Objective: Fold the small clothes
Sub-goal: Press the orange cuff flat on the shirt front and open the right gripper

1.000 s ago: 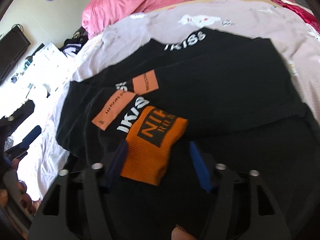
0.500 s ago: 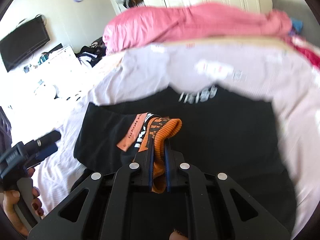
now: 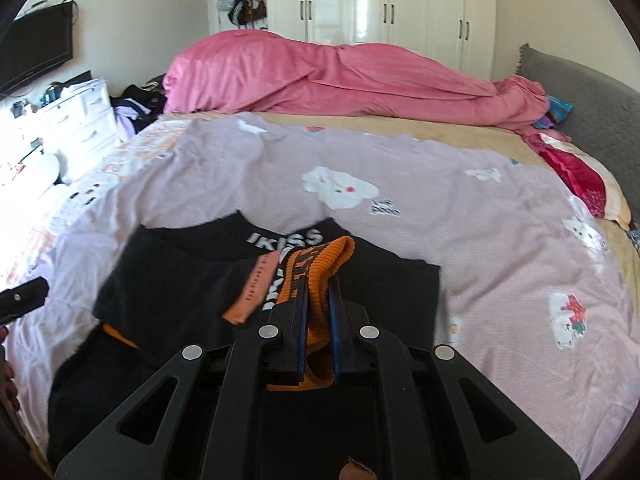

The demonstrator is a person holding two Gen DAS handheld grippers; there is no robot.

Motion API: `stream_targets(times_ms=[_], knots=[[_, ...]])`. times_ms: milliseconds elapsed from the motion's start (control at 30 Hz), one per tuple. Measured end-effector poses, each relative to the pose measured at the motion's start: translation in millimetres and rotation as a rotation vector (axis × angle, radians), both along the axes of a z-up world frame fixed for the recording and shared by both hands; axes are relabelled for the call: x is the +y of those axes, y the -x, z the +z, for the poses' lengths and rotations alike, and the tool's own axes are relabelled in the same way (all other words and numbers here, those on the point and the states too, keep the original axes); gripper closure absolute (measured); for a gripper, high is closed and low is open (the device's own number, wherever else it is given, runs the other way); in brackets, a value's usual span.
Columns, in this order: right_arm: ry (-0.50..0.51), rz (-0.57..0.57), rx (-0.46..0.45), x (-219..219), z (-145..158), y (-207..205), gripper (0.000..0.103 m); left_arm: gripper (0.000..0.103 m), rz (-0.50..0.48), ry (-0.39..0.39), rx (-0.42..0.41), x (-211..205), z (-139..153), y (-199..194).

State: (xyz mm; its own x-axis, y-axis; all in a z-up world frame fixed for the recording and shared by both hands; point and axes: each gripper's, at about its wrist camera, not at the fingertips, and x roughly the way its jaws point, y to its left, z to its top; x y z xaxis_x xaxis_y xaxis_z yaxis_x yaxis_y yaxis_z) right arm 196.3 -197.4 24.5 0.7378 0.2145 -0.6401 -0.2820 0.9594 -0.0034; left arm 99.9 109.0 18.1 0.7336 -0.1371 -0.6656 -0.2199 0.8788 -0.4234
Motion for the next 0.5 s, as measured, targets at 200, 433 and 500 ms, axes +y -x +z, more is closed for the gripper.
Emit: stream_targets(times_ms=[200,433,500], knots=[[0.019,-0.031,0.022,-12,-16,0,0.095,0.012,-0.048,-0.036,-0.003,-19,1,-28],[0.019,-0.044,0.040,-15,-25,0,0.094,0.012,-0.131,-0.070,0.026,-48,-6,-66],[0.019,-0.047,0.045,-16,-26,-1,0.094,0.012,-0.148,-0.074,0.040,-54,-11,-75]])
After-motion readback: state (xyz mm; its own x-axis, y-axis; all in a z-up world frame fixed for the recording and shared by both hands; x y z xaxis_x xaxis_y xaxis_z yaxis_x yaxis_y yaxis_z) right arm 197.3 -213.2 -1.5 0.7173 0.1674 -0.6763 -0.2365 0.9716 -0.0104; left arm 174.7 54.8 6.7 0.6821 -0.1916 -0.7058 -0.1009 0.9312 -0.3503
